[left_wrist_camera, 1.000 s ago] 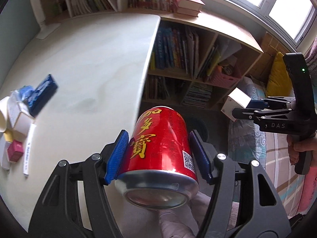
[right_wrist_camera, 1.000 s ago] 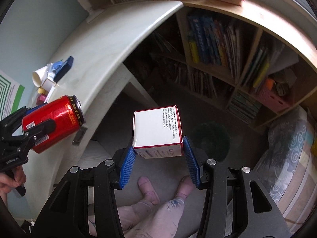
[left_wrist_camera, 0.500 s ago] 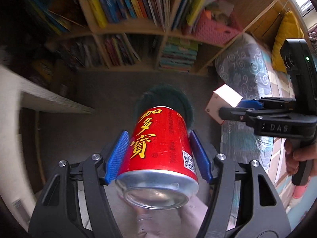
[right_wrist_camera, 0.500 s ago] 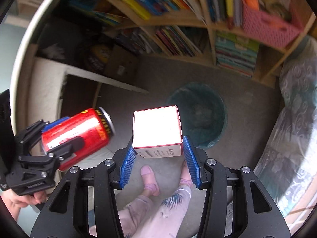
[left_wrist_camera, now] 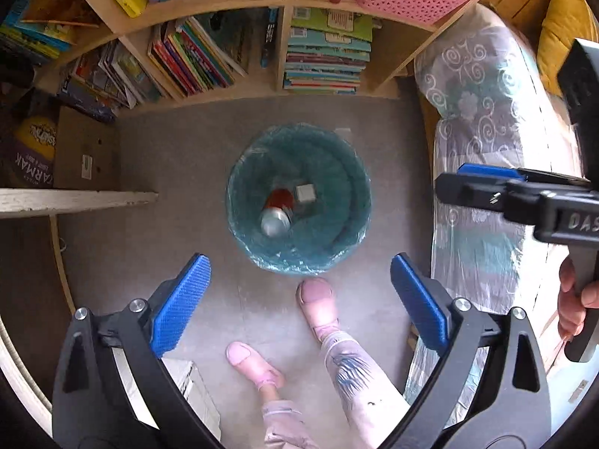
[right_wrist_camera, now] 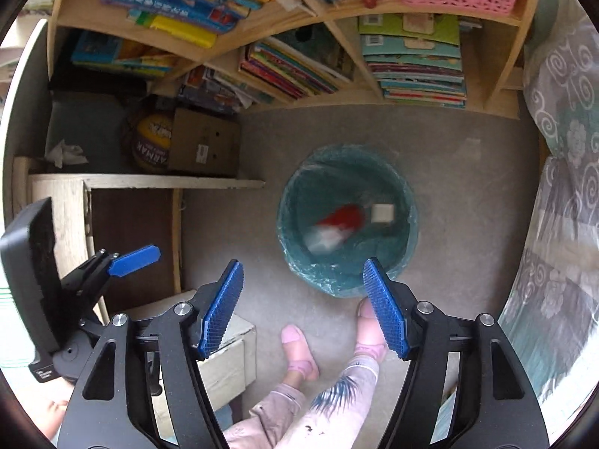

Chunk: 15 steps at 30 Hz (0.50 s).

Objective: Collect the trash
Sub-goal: 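Open both tools to drop the can and box into the wastebasket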

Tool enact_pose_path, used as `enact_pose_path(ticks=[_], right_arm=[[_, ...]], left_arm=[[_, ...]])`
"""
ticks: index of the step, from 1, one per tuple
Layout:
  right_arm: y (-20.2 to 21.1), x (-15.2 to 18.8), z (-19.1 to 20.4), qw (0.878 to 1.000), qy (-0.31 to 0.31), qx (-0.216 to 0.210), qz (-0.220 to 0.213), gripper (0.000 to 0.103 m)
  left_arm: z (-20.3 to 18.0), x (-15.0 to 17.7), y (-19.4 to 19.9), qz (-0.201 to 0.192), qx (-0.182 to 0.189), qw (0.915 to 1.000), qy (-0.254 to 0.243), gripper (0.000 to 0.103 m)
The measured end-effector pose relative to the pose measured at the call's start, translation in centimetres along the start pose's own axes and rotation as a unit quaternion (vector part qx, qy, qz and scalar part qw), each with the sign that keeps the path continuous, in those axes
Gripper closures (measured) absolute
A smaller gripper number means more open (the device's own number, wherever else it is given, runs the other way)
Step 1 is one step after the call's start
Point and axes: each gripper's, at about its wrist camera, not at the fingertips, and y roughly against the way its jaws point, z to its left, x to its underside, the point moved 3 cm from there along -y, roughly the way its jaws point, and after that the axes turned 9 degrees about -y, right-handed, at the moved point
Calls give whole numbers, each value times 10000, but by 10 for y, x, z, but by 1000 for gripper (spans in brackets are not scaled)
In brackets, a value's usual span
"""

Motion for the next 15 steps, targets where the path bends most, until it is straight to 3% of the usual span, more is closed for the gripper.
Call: enact_pose_path(ticks=[4,9,15], right_arm=[[16,1,-6,10000,-16,-19,-93,35],[48,6,3,9994,256,12,-230,35],[99,13,41,9948,930,-73,-408,35]], left_arm=[[-2,5,12,17,14,9999,99,7],[-6,11,35,14,-357,9992,182,7],[1,30,103,-368,-280,9982,377,7]])
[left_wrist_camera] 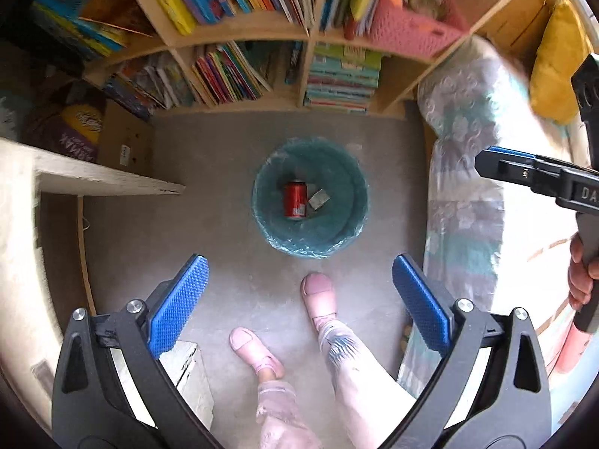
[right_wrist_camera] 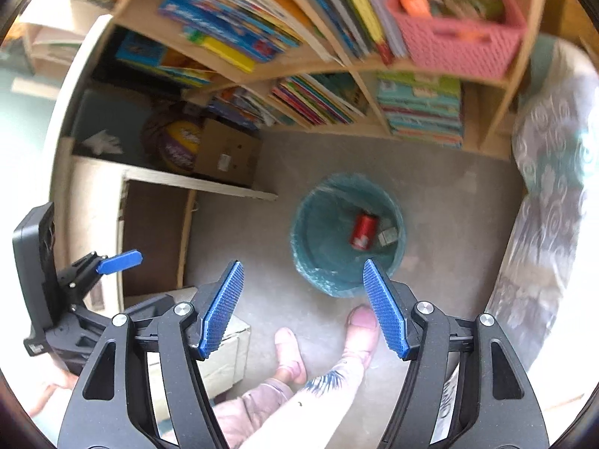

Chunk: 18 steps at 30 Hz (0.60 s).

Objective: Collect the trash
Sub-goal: 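Open both tools to drop the can and box into the wastebasket, then swing both tools back over the table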

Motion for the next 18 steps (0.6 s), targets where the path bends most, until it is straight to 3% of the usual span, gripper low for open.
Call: enact_pose_path(ticks=[4,8,12,18], right_arm=[[33,-6,48,9967,797,-74,-140,35],[59,-12,108,9852,1676,-232,-268,33],[76,-14,174,9674,2461,-469,-369,26],[82,-4,287,9276,3620,-833,-399,17]], left_arm=[[16,8,50,-171,-253,9993,209,7],[38,22,105,-463,-399,9969,505,7],[71,48,158,-845,-661,9892,994,7],[127,103,219,-1154,-1237,9719,1637,7]])
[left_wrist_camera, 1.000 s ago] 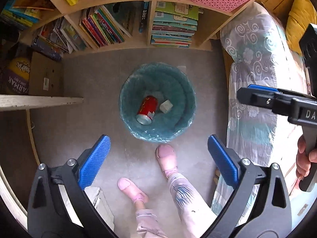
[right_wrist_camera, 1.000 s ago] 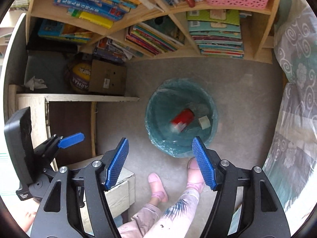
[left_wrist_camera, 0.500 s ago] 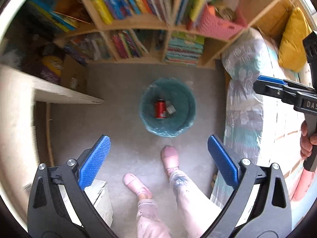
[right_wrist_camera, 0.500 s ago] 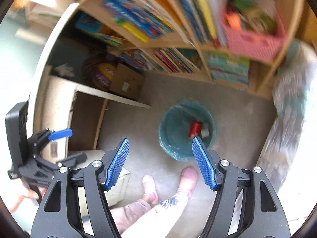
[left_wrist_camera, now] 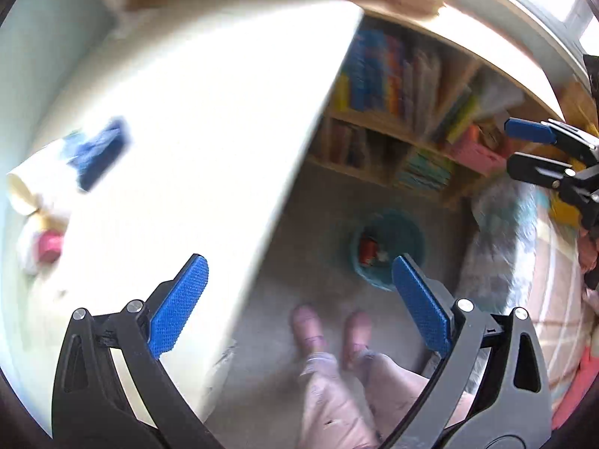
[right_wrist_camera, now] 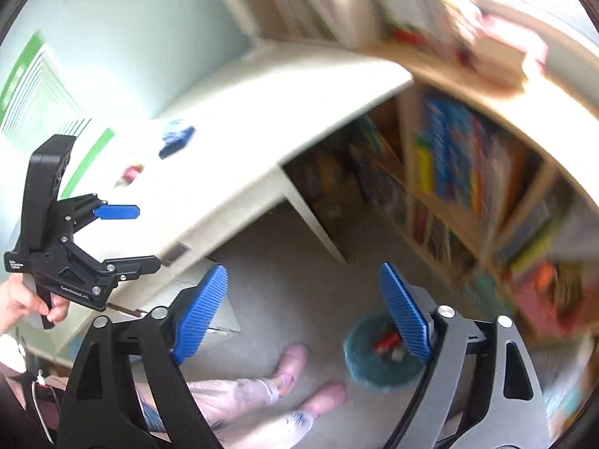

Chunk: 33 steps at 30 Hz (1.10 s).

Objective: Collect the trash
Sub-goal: 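Swing both tools back over the table, then grasp the white yellow-ended box with the left tool while the right tool grasps the blue gum box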

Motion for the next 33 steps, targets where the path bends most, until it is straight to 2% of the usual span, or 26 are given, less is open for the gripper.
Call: enact_pose_path(ticks=[7,12,16,23,28,33], right_arm=[[-45,-57,102,9931,1120,-312,122,17],[-83,-87,175,9831,1747,-484,241,17],[-107,-98,225,9727,2206,-618,379,17],[-154,-111,259,9546,2844,-560,689,17],[-189,-118,258,9465,3061,-333,970,17],[-227,-125,252,9413,3138,-89,1242,17]], left_arm=[[114,38,37,-232,-608,9945,824,7],[192,71,47,-235,-957,9845,1448,7],[236,94,54,-240,-1175,9784,1683,7],[304,115,55,-124,-1558,9783,1359,7],[328,118,39,37,-1595,9823,980,7],[351,113,8,250,-1509,9864,601,7]])
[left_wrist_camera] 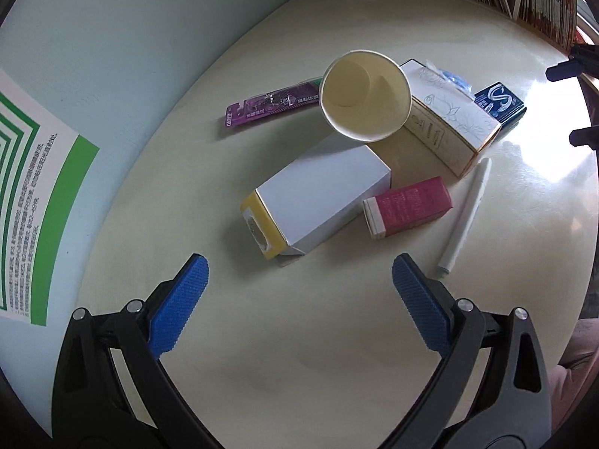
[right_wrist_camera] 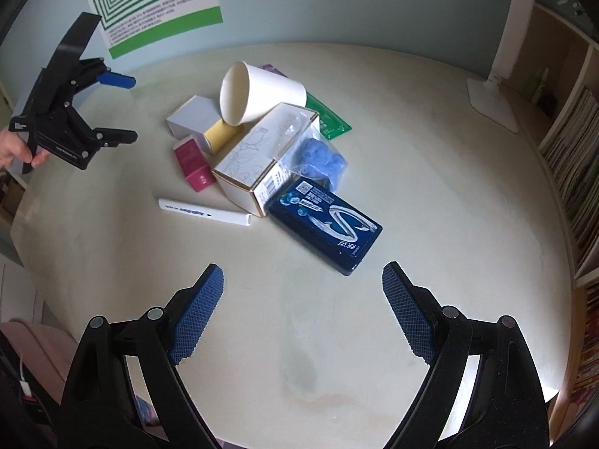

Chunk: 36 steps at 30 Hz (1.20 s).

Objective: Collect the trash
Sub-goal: 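Grasp the white yellow-ended box with the left tool while the right tool grasps the blue gum box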

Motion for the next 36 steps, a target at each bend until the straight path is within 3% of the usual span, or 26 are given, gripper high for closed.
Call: enact_pose_path(ticks=[7,12,16,18,20,24,29,36], right_arm=[[-48,-19,-15,9987,187,36,468,17],[-75,-32,-21,9963,380,-22,774,17],[-85,-39,-22,9953,534,-106,804,20],[-84,-42,-22,9956,542,-146,749,29],[-81,-44,-23,9962,501,-150,694,47],[-79,-42,-24,9964,461,-150,697,48],[-68,-33,-22,9960,368,-270,764,49],[-46,-22,-26,9968,43,-435,671,49]], left_arm=[[16,-23,-49,187,143,9976,-654,7],[13,-33,-75,251,438,9894,-1363,7],[11,-39,-87,138,861,9844,-1528,5],[10,-42,-87,3,988,9833,-1530,8],[11,-44,-86,-69,1151,9823,-1476,19],[8,-44,-82,-139,1226,9814,-1471,27],[-1,-41,-62,-138,1207,9841,-1295,43],[-5,-22,-37,-120,1170,9884,-965,45]])
